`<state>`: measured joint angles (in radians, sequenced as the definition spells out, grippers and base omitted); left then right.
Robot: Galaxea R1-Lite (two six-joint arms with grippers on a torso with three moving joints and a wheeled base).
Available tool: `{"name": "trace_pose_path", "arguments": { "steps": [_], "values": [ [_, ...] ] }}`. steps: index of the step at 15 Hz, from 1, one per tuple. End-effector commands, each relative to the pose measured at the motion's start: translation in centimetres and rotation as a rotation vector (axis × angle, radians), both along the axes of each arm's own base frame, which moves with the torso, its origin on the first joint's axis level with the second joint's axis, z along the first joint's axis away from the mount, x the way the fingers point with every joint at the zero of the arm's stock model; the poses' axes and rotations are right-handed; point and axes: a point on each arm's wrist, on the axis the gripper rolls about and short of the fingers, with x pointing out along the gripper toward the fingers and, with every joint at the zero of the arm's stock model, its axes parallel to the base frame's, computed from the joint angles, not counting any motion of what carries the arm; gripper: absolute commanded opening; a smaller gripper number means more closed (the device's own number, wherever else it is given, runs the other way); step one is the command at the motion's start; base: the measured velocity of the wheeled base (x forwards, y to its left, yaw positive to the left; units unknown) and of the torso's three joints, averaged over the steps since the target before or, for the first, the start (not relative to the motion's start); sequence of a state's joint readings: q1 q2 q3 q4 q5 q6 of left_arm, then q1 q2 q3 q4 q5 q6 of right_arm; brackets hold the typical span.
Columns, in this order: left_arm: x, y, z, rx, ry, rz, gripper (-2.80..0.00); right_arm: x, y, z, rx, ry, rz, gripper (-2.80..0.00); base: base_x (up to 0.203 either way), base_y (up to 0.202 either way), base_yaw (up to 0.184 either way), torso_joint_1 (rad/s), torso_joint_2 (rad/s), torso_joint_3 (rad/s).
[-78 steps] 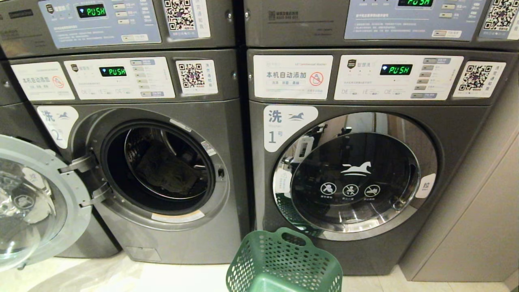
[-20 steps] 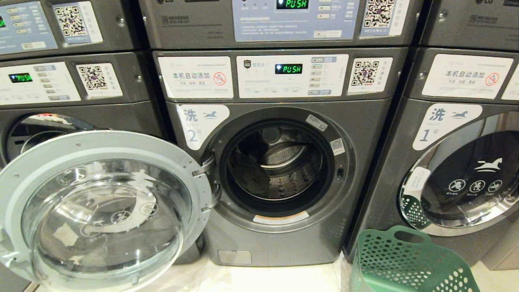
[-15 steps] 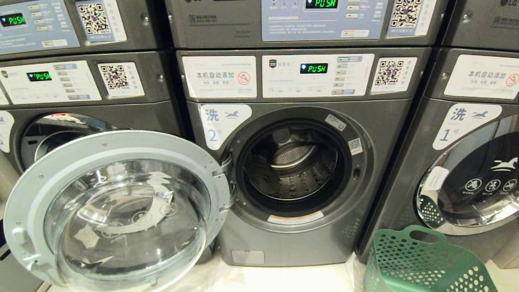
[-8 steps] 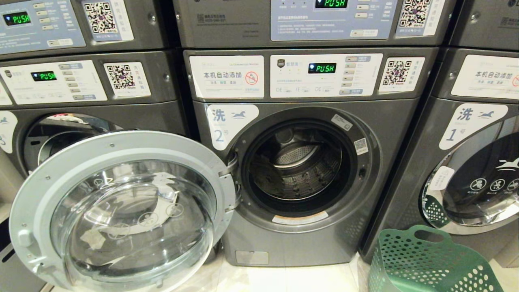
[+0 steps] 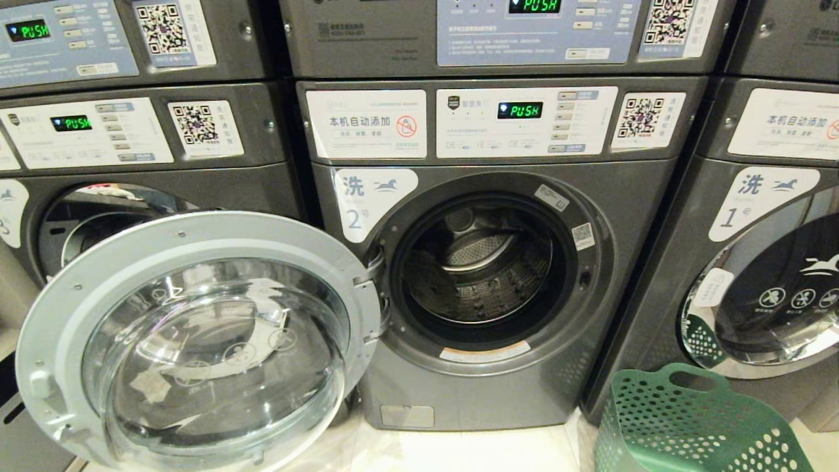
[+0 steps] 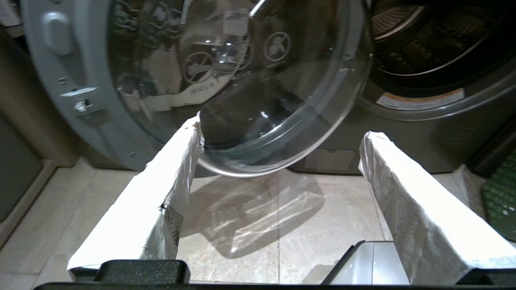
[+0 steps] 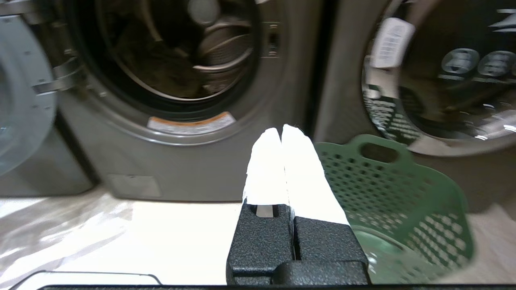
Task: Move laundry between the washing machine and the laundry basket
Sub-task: Pick a cloth and place it into the basket
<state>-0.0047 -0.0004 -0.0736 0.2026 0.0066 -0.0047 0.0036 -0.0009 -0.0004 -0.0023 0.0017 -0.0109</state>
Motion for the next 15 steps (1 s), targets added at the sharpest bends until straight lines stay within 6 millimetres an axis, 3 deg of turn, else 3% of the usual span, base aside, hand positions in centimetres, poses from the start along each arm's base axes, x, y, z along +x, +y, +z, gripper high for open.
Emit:
{"name": "trace_pose_path", "arguments": {
  "steps": [1, 15],
  "values": [
    [-0.02, 0.0, -0.02, 0.0, -0.001, 0.001, 0.0, 0.0, 0.0, -0.01, 0.0, -0.001, 0.001, -2.8, 0.005, -0.002, 0.108, 0.005, 0.0, -0.002],
    [-0.02, 0.0, -0.02, -0.001, -0.001, 0.001, 0.0, 0.0, 0.0, -0.01, 0.0, -0.001, 0.002, -2.8, -0.001, -0.009, 0.173, 0.004, 0.0, 0.002]
  ]
}}
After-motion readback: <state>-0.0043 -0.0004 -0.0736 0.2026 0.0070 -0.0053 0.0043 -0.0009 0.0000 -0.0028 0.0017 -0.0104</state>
